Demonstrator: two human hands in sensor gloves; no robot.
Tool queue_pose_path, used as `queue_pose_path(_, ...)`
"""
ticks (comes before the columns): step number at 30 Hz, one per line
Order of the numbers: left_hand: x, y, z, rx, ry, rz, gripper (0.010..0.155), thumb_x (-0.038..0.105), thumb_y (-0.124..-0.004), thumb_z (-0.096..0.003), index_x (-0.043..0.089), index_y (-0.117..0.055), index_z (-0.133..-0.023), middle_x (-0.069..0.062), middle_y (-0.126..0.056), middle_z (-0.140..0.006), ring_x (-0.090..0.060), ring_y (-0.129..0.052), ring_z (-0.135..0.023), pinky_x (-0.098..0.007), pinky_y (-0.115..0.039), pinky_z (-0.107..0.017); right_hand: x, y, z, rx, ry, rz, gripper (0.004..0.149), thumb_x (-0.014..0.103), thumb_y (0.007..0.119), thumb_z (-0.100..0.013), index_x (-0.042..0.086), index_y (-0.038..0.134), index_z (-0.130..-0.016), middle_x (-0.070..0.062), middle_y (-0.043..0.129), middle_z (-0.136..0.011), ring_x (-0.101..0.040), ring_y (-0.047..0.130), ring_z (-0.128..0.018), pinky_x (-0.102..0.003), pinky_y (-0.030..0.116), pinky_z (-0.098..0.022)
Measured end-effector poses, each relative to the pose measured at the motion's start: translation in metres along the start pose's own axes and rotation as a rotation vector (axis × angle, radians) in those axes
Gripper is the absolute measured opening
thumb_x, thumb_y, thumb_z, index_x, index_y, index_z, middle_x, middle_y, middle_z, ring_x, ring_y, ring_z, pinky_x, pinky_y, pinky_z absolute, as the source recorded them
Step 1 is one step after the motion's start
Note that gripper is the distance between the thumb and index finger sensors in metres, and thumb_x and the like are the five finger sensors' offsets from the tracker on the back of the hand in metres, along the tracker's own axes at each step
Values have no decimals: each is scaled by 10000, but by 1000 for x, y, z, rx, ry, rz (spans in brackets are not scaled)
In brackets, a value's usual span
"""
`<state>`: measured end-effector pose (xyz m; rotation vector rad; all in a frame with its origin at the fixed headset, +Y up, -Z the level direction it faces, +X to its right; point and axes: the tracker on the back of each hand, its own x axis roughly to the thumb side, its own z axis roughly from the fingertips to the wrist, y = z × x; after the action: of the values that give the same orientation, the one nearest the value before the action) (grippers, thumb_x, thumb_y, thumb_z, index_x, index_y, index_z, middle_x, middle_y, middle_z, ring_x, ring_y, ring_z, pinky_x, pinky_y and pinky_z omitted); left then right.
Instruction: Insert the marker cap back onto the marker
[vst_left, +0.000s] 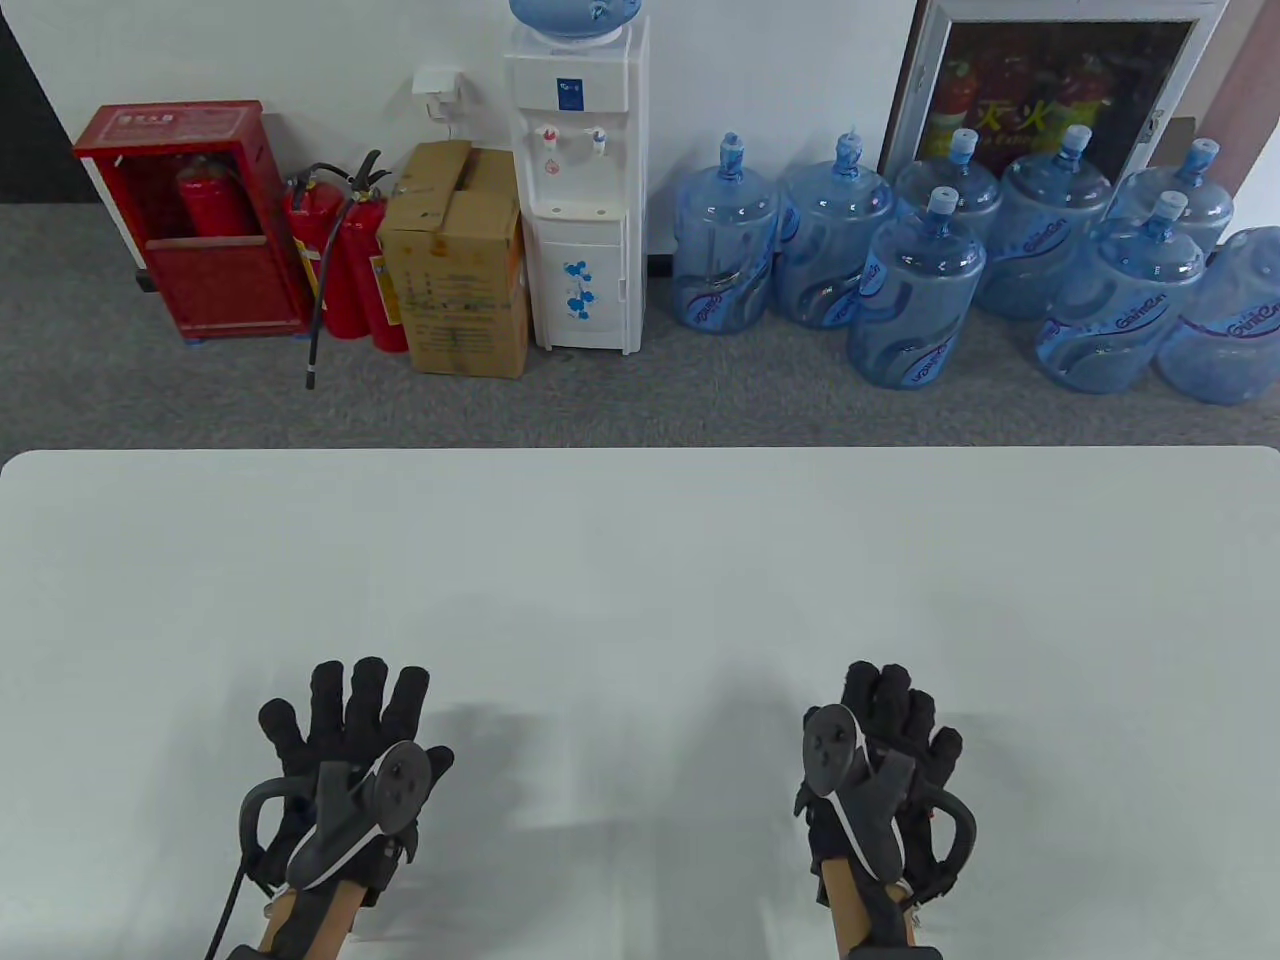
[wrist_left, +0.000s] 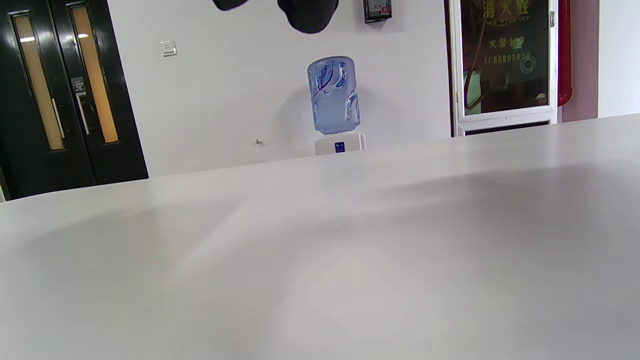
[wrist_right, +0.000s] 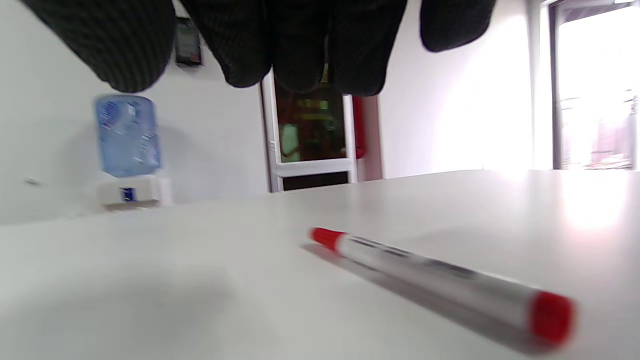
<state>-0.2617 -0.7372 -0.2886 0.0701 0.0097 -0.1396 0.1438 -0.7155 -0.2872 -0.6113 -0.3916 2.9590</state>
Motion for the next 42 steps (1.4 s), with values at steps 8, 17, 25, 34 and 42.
queue_pose_path(8, 0, 2, 1, 23, 3, -7, 790, 714, -464, -424, 432, -218, -1120, -57, -342, -1289, -445, -285, -1199, -768, -186, -693, 32, 13, 17, 63, -199, -27, 763, 663, 566, -401, 344, 444, -1084, 39, 414, -1200, -253, 477, -1116, -583, 448, -758)
queue_pose_path(17, -1, 2, 2, 28, 12, -13, 790, 715, -462, -424, 432, -218, -1120, -58, -338, -1290, -446, -284, -1199, -769, -183, -691, 43, 30, 23, 182, -272, 7, 797, 711, 408, -376, 402, 215, -1085, 80, 152, -1193, -223, 204, -1115, -586, 271, -741)
queue_pose_path(25, -2, 1, 2, 16, 15, -18, 793, 715, -462, -424, 430, -219, -1122, -59, -341, -1290, -447, -287, -1199, -769, -186, -692, 43, 35, 22, 212, -270, 25, 799, 711, 403, -375, 399, 204, -1084, 78, 136, -1190, -226, 187, -1113, -592, 252, -733)
queue_pose_path(34, -2, 1, 1, 0, 17, -19, 792, 714, -464, -424, 430, -222, -1122, -60, -344, -1291, -445, -286, -1200, -770, -180, -690, 45, 33, 23, 234, -280, 34, 796, 709, 398, -377, 402, 197, -1083, 76, 126, -1189, -228, 178, -1113, -595, 237, -729)
queue_pose_path(42, -2, 1, 1, -5, 14, -18, 790, 713, -465, -424, 431, -222, -1120, -60, -348, -1289, -446, -287, -1200, -771, -179, -690, 45, 32, 23, 243, -277, 45, 796, 708, 398, -378, 402, 193, -1083, 73, 126, -1190, -230, 177, -1114, -597, 230, -725)
